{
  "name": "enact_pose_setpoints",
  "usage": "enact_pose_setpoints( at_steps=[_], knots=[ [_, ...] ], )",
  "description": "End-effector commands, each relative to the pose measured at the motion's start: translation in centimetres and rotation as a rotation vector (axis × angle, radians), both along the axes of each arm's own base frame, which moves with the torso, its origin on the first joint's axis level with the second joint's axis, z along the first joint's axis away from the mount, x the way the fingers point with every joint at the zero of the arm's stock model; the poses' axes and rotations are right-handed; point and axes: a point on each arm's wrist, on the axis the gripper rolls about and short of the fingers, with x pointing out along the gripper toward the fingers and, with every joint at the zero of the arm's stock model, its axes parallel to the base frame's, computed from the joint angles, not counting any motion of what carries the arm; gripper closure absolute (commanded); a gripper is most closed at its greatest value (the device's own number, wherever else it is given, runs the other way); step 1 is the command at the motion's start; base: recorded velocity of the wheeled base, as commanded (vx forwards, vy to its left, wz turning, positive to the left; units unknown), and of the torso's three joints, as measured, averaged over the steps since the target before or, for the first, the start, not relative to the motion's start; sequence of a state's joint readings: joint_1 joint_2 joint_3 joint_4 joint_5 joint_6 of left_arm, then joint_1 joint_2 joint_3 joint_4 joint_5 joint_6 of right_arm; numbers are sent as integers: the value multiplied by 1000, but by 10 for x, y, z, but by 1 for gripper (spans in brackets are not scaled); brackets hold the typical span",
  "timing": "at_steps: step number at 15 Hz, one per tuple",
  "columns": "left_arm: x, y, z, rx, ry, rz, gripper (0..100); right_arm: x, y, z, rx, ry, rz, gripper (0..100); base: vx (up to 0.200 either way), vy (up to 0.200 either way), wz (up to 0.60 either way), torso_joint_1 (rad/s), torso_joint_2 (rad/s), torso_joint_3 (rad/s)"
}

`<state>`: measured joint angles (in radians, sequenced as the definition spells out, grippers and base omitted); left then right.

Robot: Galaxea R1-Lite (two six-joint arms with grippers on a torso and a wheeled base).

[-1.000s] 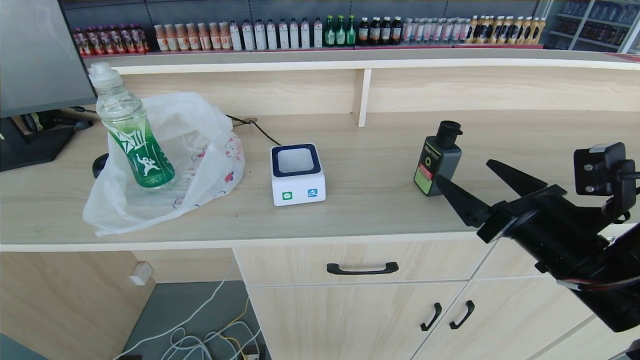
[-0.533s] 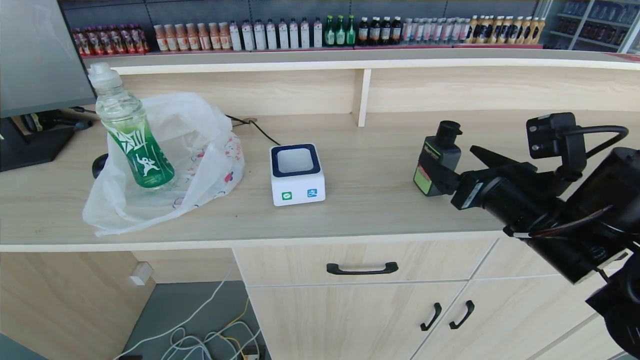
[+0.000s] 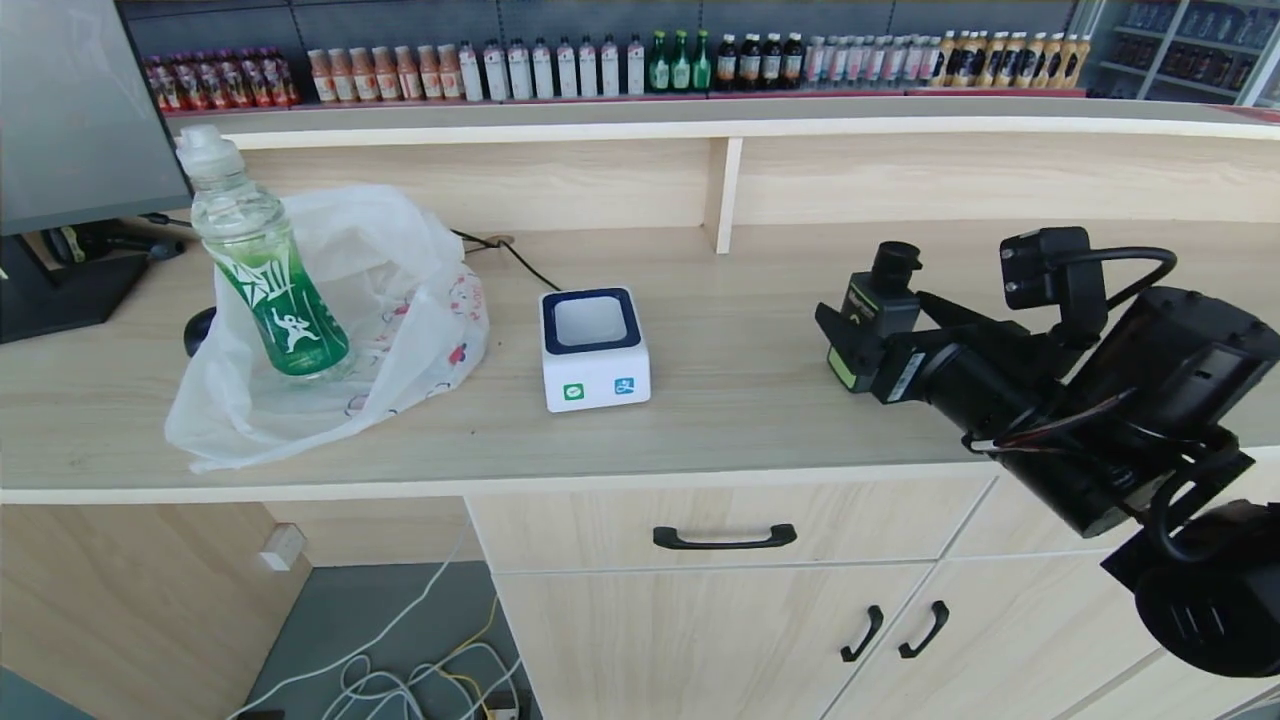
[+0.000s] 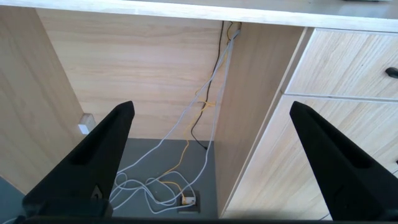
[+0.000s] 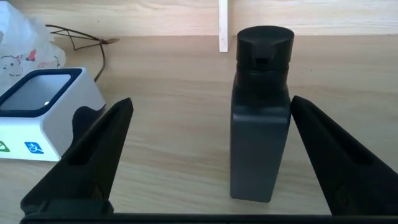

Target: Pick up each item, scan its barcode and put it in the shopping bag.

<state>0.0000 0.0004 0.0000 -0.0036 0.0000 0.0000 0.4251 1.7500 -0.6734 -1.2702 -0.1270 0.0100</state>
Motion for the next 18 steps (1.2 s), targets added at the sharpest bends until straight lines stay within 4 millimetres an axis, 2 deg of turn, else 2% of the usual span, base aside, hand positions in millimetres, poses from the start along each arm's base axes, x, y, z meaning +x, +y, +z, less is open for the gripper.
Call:
enact_pose_setpoints(
  at_steps=[1, 4, 10, 18],
  knots=[
    [0, 0, 0, 0, 0, 0, 0, 15, -7, -4, 0, 8, -38, 0, 0, 0, 0, 0, 0, 0],
    [0, 0, 0, 0, -1, 0, 0, 24, -12, -8, 17, 22, -57, 0, 0, 0, 0, 0, 0, 0],
    [0, 0, 0, 0, -1, 0, 0, 48, -5, -10, 25, 2, -66, 0, 0, 0, 0, 0, 0, 0],
    [0, 0, 0, 0, -1, 0, 0, 62, -6, -21, 18, 24, -80, 0, 0, 0, 0, 0, 0, 0]
  ],
)
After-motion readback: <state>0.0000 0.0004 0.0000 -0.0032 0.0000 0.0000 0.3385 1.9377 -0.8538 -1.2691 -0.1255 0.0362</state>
